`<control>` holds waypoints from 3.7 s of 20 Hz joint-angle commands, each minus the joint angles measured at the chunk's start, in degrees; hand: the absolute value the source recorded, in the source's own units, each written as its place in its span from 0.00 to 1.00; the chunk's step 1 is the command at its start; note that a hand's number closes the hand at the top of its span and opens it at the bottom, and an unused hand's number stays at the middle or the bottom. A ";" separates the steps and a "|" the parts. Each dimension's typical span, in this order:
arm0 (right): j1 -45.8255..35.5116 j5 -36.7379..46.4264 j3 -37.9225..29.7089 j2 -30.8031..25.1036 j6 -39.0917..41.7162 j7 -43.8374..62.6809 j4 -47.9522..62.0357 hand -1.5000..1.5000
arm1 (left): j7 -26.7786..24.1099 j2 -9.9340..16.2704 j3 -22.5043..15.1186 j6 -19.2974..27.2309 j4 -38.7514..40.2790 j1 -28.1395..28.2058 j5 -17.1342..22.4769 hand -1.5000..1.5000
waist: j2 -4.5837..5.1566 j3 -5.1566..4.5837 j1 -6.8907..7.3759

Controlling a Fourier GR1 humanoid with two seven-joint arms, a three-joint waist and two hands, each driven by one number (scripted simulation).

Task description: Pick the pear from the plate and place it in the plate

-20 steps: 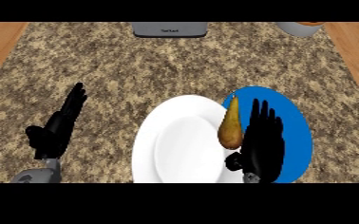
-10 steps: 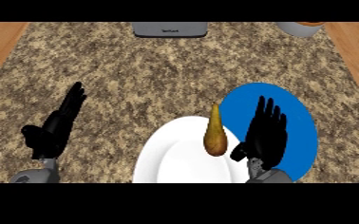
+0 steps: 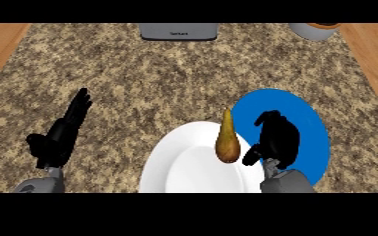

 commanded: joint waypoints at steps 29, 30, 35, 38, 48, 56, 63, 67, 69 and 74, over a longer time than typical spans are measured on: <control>55.04 -54.49 -27.41 -36.33 -14.13 -78.11 -40.77 1.00 | 2.65 -0.48 1.20 0.14 -5.15 4.76 -0.24 0.50 | -0.09 0.47 -2.47; 54.67 -56.36 -29.46 -35.95 -13.77 -80.71 -39.97 1.00 | 1.91 0.05 1.58 -0.07 -3.63 1.93 -0.44 0.50 | 0.13 0.46 -2.26; 59.88 -60.45 -33.96 -34.09 -6.15 -76.80 -51.97 1.00 | -0.64 -0.58 2.33 -0.25 2.66 -1.98 -0.94 0.50 | 0.52 0.36 -1.61; 56.04 -54.03 -28.03 -29.59 -6.26 -72.31 -54.31 1.00 | 1.22 -1.84 0.55 -0.27 -1.45 0.89 -1.44 0.50 | 0.58 0.42 -0.45; 43.92 -47.82 -16.54 -32.90 -1.69 -54.10 -59.92 1.00 | 3.39 0.18 1.17 -2.46 -5.07 1.19 -0.74 0.50 | 0.86 0.35 1.43; 33.75 -37.42 3.03 -30.75 -5.66 -46.25 -55.23 1.00 | 2.27 -4.00 -1.41 1.54 -3.05 -0.55 -3.94 0.50 | 0.66 0.25 1.19; 17.61 -26.16 20.92 -15.79 -8.82 -31.68 -41.71 1.00 | 1.37 -1.61 1.09 -1.01 1.58 -2.95 -2.40 0.50 | 0.79 0.29 0.92; 12.98 -19.11 24.27 -4.71 -10.17 -22.42 -35.53 0.00 | 1.02 -1.39 2.19 -0.25 1.09 -3.27 -2.33 0.50 | 0.68 0.33 0.37; 11.18 -15.80 25.90 -0.31 -11.84 -22.05 -26.84 0.00 | 3.49 0.54 2.60 -3.95 -4.23 0.89 0.41 0.50 | 0.57 0.41 1.04; 11.22 -20.61 25.14 1.03 -13.26 -19.77 -25.30 0.00 | 3.20 -2.47 1.32 -0.70 -3.88 0.78 -2.47 0.50 | 0.57 0.46 0.08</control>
